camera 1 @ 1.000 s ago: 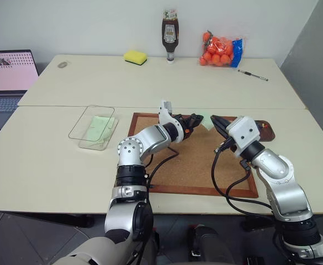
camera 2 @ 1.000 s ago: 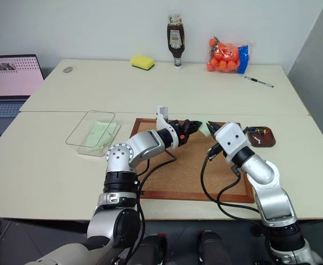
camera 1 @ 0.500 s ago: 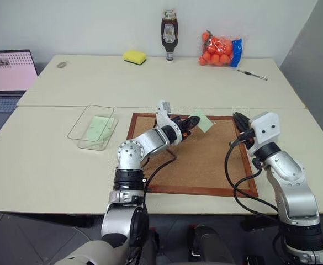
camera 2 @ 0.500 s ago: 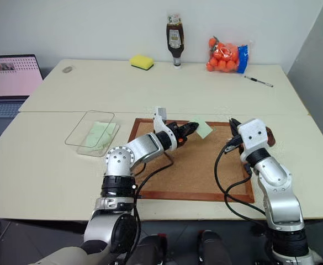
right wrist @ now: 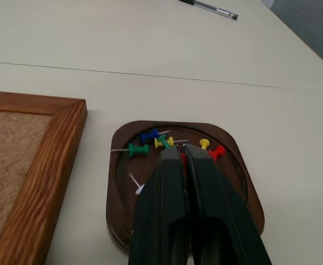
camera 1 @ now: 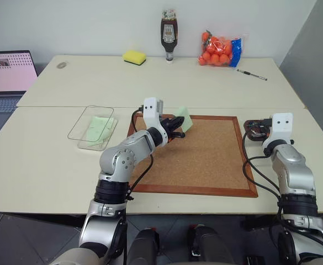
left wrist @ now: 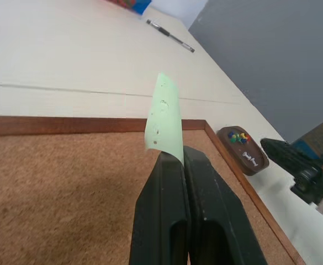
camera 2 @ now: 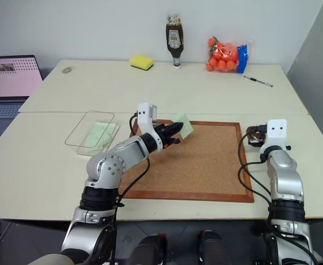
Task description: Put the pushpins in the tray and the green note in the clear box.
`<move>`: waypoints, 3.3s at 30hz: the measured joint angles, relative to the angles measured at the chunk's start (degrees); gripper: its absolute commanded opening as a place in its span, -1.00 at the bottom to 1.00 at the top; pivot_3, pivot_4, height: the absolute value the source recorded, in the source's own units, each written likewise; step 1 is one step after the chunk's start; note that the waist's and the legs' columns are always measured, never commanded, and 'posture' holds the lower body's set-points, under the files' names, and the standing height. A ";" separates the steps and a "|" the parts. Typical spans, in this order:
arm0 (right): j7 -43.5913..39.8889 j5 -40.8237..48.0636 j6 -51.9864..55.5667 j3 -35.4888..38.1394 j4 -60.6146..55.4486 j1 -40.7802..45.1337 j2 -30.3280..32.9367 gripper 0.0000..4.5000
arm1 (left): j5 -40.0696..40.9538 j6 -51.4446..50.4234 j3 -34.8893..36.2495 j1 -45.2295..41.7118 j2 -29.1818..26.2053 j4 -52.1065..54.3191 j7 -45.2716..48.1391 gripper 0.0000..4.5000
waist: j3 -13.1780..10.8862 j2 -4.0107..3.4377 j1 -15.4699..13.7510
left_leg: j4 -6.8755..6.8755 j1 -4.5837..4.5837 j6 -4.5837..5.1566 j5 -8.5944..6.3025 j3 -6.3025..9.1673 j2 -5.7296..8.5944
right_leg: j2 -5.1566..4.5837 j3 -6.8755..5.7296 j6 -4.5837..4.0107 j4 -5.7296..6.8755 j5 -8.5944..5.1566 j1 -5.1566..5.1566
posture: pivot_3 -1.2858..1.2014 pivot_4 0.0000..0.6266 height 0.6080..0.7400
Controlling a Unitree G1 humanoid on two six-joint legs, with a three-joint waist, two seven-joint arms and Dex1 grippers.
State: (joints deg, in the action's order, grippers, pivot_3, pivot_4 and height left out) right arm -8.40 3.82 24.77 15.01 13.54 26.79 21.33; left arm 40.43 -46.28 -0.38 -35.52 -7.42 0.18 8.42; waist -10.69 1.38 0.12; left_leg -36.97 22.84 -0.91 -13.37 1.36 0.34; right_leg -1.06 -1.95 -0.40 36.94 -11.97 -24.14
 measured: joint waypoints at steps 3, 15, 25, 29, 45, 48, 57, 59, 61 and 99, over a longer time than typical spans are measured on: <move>0.38 0.38 -0.54 0.51 3.34 1.46 0.03 -0.56 | -1.02 0.21 0.11 0.14 0.46 0.05 0.25 -1.00 | 0.00 0.00 0.00 | -0.01 0.00 0.00 0.00 -0.02 0.00 | 0.00 0.01 0.00 0.01 0.00 0.00 | 0.03 -0.52 1.00; 1.02 2.63 -0.06 1.20 -2.41 0.64 0.07 0.12 | -3.39 0.47 0.89 0.47 1.55 0.29 1.09 -1.00 | 0.00 0.00 0.03 | -0.02 0.00 0.00 0.00 0.03 -0.02 | 0.01 -0.04 0.01 0.02 0.00 0.00 | 0.03 -0.52 1.00; 0.50 5.32 3.66 1.23 -17.44 -6.77 -0.18 0.12 | -7.89 2.73 1.17 -0.04 1.19 0.30 1.05 -1.00 | 0.00 0.00 0.05 | -0.03 -0.03 0.01 0.00 0.03 -0.02 | 0.01 -0.04 0.02 0.04 0.00 0.01 | 0.03 -0.52 1.00; 1.06 3.79 3.63 0.54 -17.93 -7.48 0.66 0.12 | -8.39 2.80 1.18 -0.08 1.19 0.32 1.22 -1.00 | 0.00 0.00 0.02 | -0.03 -0.02 0.01 0.00 0.03 -0.01 | 0.01 -0.06 0.02 0.03 0.00 0.01 | 0.03 -0.52 1.00; -16.29 11.83 0.85 -5.43 -23.91 -9.41 3.39 0.12 | -14.86 5.22 3.05 -0.12 -0.66 4.78 -1.80 -1.00 | -0.01 0.01 0.23 | 0.01 -0.01 0.01 -0.01 0.05 -0.08 | 0.04 -0.06 0.03 -0.02 -0.01 -0.01 | 0.03 -0.52 1.00; -23.72 16.34 2.50 -9.22 -31.50 -9.85 5.93 0.12 | -16.87 5.07 4.89 -0.10 -2.29 7.61 -4.68 -1.00 | -0.02 0.01 0.16 | -0.03 -0.03 0.01 -0.01 0.13 -0.07 | 0.04 -0.14 0.03 -0.01 -0.01 0.04 | 0.03 -0.52 1.00; -32.21 19.74 10.05 -19.80 -34.92 1.40 9.51 0.12 | -22.50 0.50 13.13 2.86 -11.72 12.23 -11.42 -1.00 | -0.11 0.16 0.31 | -0.02 -0.09 -0.01 0.00 0.15 -0.15 | 0.01 -0.16 0.06 0.04 0.02 0.02 | 0.03 -0.52 1.00; -31.86 18.73 11.05 -21.98 -32.39 5.47 8.26 0.12 | -23.74 0.52 15.09 2.94 -13.76 10.72 -11.63 -1.00 | -0.11 0.17 0.18 | -0.01 -0.09 -0.01 0.00 0.17 -0.16 | 0.01 -0.18 0.05 0.03 0.02 0.02 | 0.03 -0.52 1.00; -31.56 17.98 12.32 -23.69 -29.72 8.33 6.62 0.12 | -24.45 0.57 16.92 2.97 -14.35 9.28 -12.06 -1.00 | -0.11 0.17 0.06 | -0.01 -0.04 -0.02 0.00 0.17 -0.15 | -0.03 -0.18 0.05 0.01 0.01 -0.01 | 0.03 -0.52 1.00; -31.16 14.65 13.71 -26.43 -26.11 11.94 0.83 0.13 | -30.84 2.01 14.47 5.91 -11.50 12.53 -14.85 0.70 | -0.23 0.39 -0.43 | -0.03 0.02 -0.03 0.00 0.33 -0.12 | -0.25 -0.17 0.02 0.00 0.03 -0.01 | 0.03 -0.52 1.00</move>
State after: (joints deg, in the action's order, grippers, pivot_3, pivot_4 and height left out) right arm -39.56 18.47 38.48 -11.42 -12.57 38.73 22.16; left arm 9.58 -44.27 14.09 -29.61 -18.92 12.70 -6.43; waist -10.92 1.77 -0.31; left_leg -37.00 22.86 -0.94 -13.37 1.69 0.22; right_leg -1.31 -2.12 -0.37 36.94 -11.94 -24.15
